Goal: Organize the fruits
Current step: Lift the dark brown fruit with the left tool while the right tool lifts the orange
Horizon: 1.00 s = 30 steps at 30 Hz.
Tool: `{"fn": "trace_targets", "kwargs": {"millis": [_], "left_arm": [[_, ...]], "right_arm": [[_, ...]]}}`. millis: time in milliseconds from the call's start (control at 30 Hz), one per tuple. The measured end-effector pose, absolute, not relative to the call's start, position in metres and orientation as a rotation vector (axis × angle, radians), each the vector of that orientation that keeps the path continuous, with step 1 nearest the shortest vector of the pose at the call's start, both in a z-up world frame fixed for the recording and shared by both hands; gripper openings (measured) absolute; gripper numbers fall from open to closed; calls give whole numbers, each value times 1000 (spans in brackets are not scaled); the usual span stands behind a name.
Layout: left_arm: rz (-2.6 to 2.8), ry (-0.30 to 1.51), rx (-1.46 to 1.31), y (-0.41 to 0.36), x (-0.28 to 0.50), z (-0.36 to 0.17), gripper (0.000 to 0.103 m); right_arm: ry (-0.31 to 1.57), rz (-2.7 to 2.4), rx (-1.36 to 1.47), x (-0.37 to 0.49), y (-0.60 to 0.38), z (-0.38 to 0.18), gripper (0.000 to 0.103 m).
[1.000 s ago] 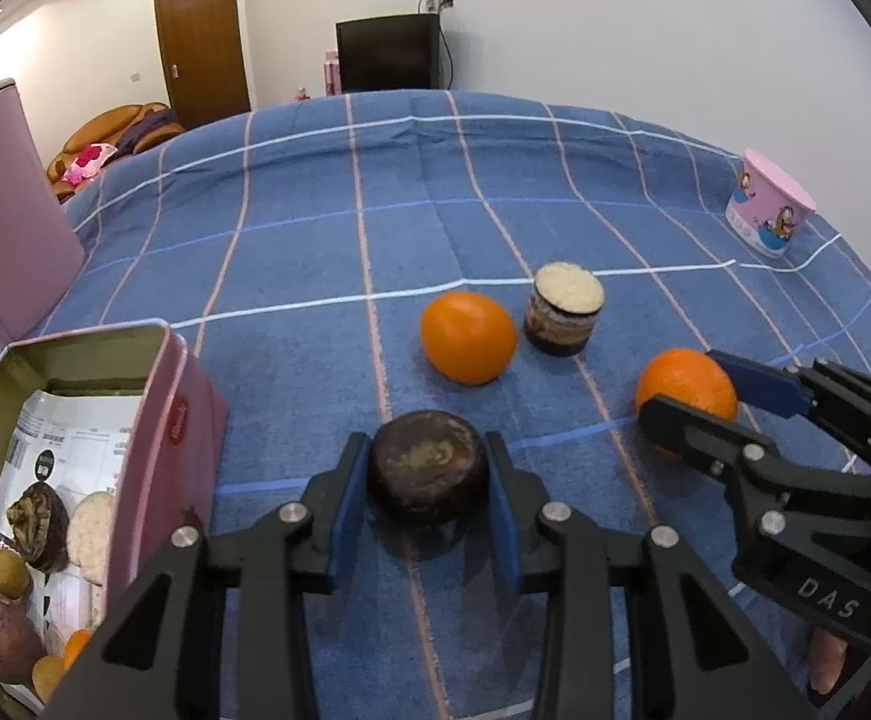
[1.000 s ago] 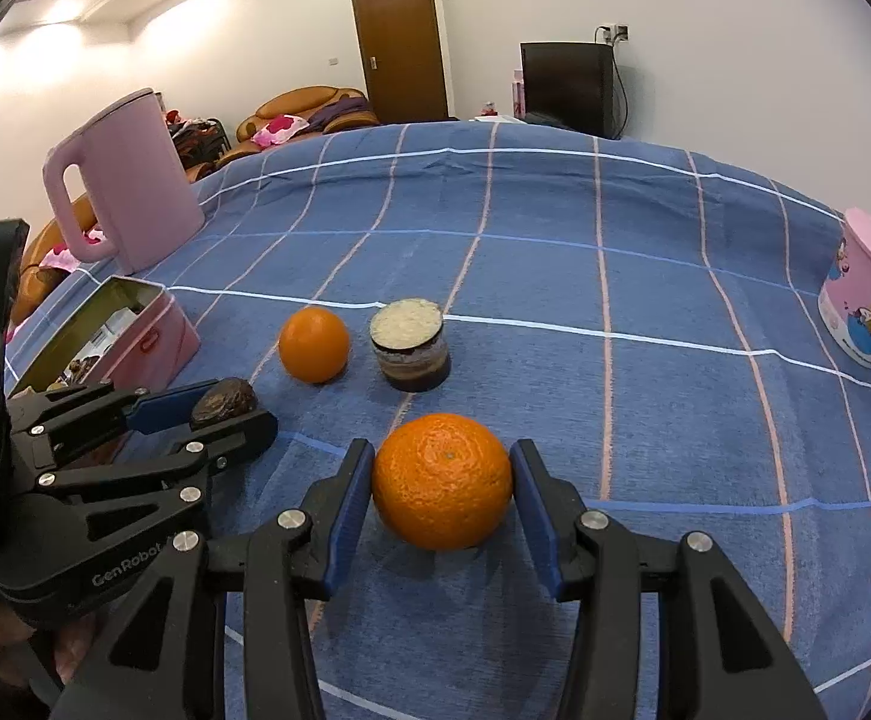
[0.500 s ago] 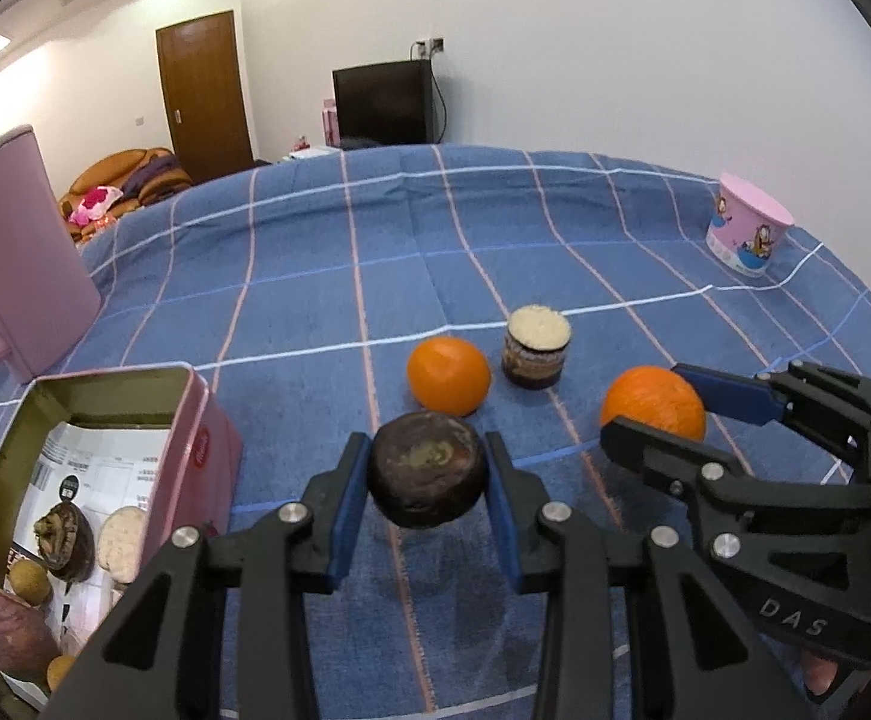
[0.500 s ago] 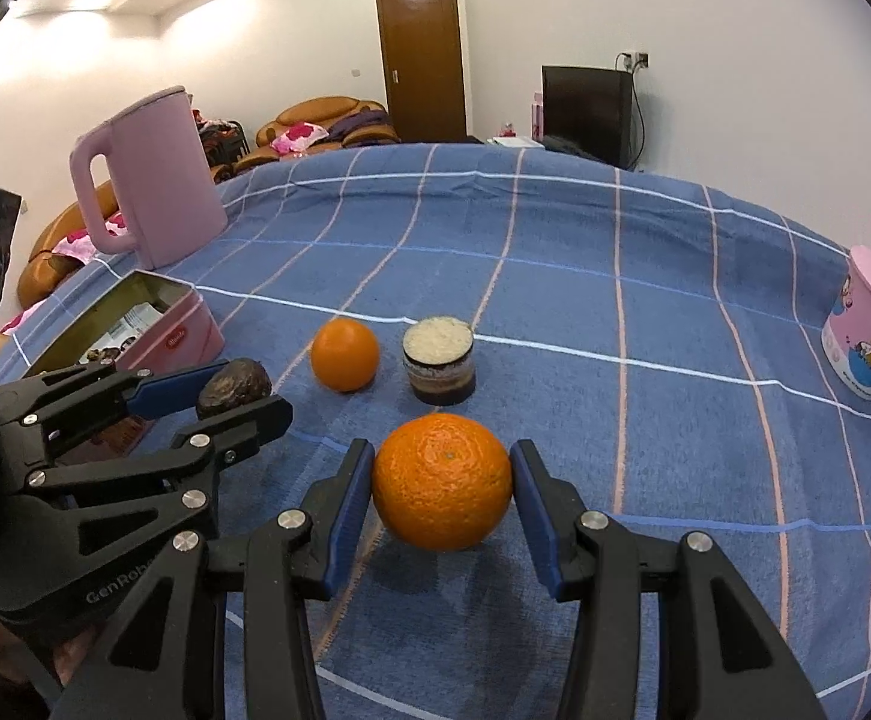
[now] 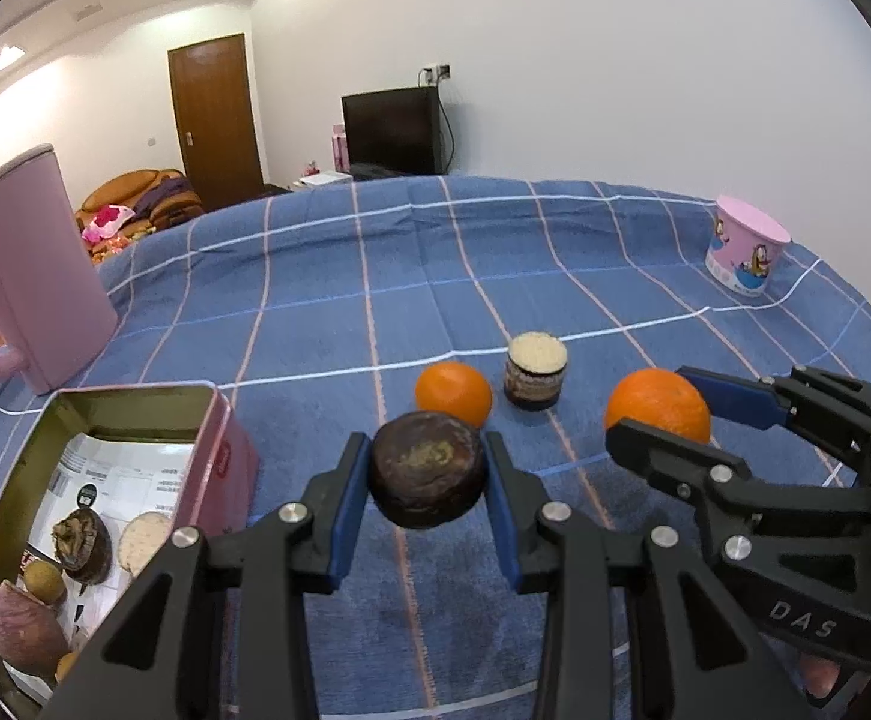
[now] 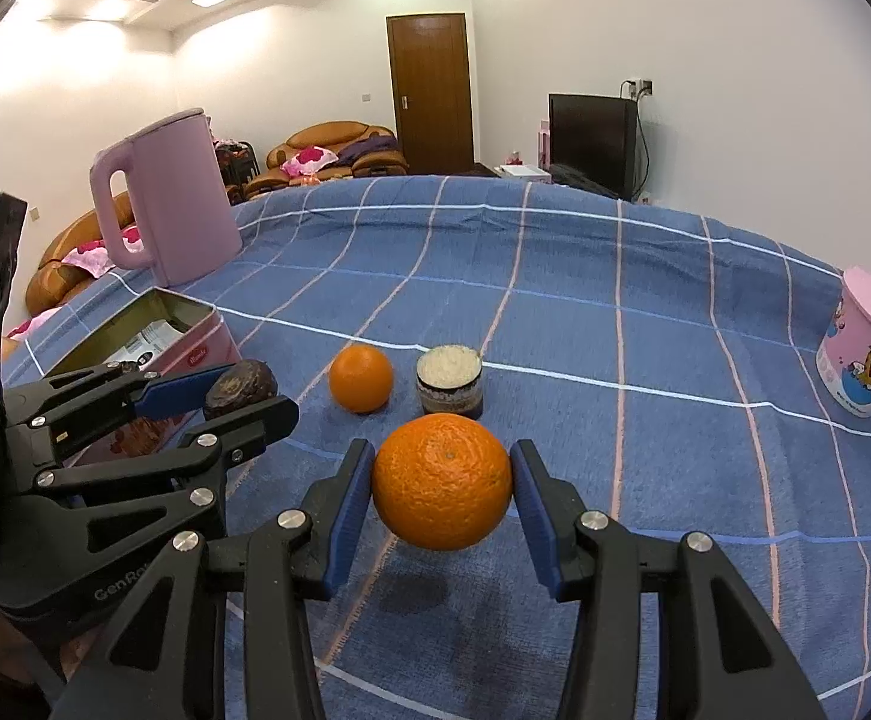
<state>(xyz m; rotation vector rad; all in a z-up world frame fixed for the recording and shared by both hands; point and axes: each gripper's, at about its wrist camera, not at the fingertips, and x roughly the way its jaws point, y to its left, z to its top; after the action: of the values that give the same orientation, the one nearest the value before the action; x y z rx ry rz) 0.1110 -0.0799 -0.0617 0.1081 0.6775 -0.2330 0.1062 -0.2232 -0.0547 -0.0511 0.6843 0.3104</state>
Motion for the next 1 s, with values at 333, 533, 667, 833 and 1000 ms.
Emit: {"fn": "trace_targets", "kwargs": {"millis": [333, 533, 667, 833, 1000], "left_arm": [[-208, 611, 116, -78, 101, -54, 38], [-201, 591, 117, -78, 98, -53, 38], [-195, 578, 122, -78, 96, -52, 38], [-186, 555, 126, -79, 92, -50, 38], [-179, 537, 126, -78, 89, -48, 38]], "right_arm": [[633, 316, -48, 98, -224, -48, 49], [601, 319, -48, 93, -226, -45, 49], [589, 318, -50, 92, -225, -44, 49], [569, 319, -47, 88, -226, -42, 49], [551, 320, -49, 85, -227, -40, 49]]}}
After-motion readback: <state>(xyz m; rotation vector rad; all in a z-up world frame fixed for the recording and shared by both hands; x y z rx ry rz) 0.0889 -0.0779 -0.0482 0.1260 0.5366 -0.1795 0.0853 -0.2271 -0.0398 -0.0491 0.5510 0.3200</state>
